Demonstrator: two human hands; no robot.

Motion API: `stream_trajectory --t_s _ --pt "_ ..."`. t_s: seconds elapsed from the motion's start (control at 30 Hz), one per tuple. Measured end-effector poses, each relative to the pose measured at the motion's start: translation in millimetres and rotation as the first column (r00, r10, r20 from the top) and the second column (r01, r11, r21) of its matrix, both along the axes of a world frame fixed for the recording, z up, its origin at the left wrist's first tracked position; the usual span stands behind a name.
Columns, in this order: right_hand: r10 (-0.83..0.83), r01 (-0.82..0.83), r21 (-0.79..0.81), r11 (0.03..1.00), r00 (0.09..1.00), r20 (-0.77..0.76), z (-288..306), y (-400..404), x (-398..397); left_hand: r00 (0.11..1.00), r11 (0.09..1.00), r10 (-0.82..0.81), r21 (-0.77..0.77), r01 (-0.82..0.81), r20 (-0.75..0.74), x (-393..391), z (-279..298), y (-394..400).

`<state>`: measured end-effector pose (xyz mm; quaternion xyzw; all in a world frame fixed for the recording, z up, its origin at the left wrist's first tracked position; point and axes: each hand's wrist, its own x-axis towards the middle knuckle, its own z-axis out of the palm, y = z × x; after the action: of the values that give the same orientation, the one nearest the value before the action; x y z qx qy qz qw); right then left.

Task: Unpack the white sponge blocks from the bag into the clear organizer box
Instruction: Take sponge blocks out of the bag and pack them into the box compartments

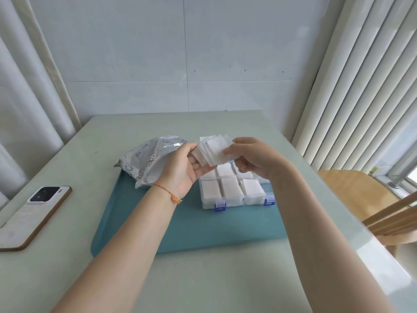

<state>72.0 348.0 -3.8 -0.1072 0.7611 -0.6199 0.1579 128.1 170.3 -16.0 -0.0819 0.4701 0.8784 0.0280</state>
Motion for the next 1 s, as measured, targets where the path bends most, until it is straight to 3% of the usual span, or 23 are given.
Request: stream_trajectory --t_s 0.13,0.27,0.4,0.63,0.8,1.0 --pt "0.007 -0.007 0.009 1.0 1.0 0.022 -2.3 -2.1 -1.8 1.0 0.996 0.015 -0.086 -0.017 -0.027 -6.4 -6.6 2.8" --pt "0.013 -0.01 0.124 0.992 1.0 -0.025 1.8 -1.8 1.9 0.999 0.985 0.025 -0.169 -0.029 -0.024 -5.3 -12.2 2.1" --pt "0.074 -0.042 0.265 0.963 0.991 -0.111 9.3 6.0 5.1 1.0 0.986 0.006 -0.164 -0.01 -0.028 -2.1 -13.4 -0.9" --pt "0.01 0.022 0.271 0.962 0.993 -0.118 11.6 4.3 5.4 1.0 0.994 -0.003 -0.107 0.002 -0.014 -0.2 -13.9 4.2" --pt "-0.013 0.084 0.286 0.955 0.971 -0.241 12.7 -5.0 8.6 0.995 0.989 -0.102 -0.112 0.1 -0.011 2.6 -16.0 5.4" --pt "-0.091 0.235 0.314 0.92 0.906 -0.412 15.8 -9.7 10.3 0.995 0.99 -0.101 -0.097 0.101 -0.001 2.3 -15.1 5.6"
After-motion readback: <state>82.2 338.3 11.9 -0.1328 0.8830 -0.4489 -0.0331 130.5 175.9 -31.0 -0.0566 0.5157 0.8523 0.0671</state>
